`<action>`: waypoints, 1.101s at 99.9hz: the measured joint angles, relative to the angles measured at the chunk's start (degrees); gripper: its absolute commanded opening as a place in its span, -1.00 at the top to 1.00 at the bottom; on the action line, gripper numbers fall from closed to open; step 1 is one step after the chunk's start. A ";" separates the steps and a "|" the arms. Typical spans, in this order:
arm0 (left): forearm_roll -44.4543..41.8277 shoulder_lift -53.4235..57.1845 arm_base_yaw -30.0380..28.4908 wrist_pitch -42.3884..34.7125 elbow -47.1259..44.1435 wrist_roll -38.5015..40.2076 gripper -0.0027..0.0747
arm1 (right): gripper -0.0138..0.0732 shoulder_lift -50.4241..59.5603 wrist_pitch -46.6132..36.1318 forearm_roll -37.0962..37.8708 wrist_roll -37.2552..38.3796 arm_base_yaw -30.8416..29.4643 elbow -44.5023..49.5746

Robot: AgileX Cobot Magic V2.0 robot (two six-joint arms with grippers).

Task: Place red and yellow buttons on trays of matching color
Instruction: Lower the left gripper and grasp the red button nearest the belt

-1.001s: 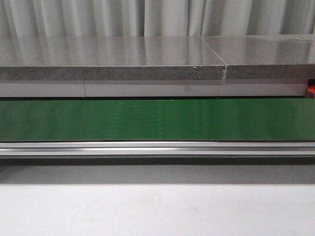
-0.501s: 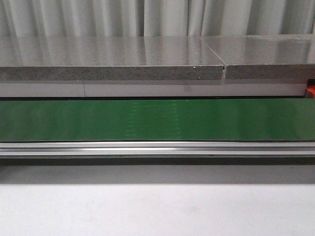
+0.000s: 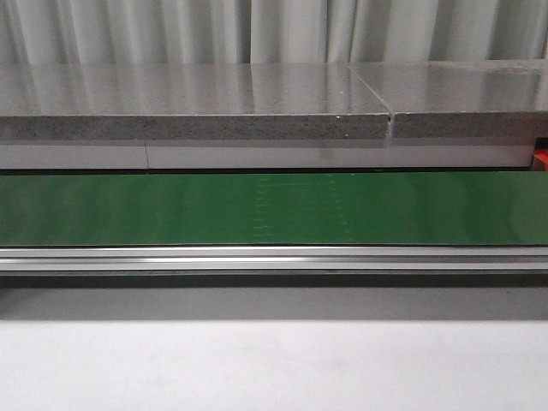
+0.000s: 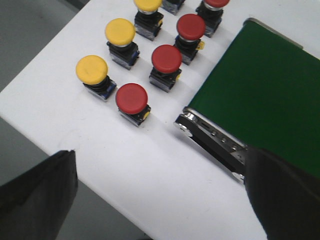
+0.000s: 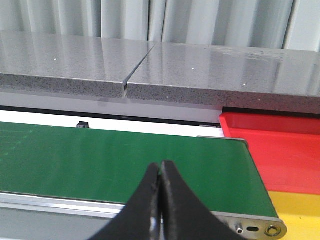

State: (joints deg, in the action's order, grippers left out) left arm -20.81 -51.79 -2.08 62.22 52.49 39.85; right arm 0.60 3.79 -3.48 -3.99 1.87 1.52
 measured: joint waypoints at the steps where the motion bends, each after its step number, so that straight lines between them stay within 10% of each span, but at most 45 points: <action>1: 0.00 -0.26 -0.44 0.00 0.04 -0.15 -0.78 | 0.84 0.00 0.00 0.00 0.00 0.00 0.00; 57: 12.49 -12.79 -19.41 -4.37 0.13 -18.67 -0.78 | 0.84 0.00 0.00 0.00 0.00 0.00 0.00; 110: 14.00 -25.71 -20.91 -12.36 0.13 -22.01 -0.78 | 0.84 0.00 0.00 0.00 0.00 0.00 0.00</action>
State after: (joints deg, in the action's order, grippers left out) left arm -6.81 -77.49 -22.99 49.86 52.63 17.84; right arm 0.60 3.79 -3.48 -3.99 1.87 1.52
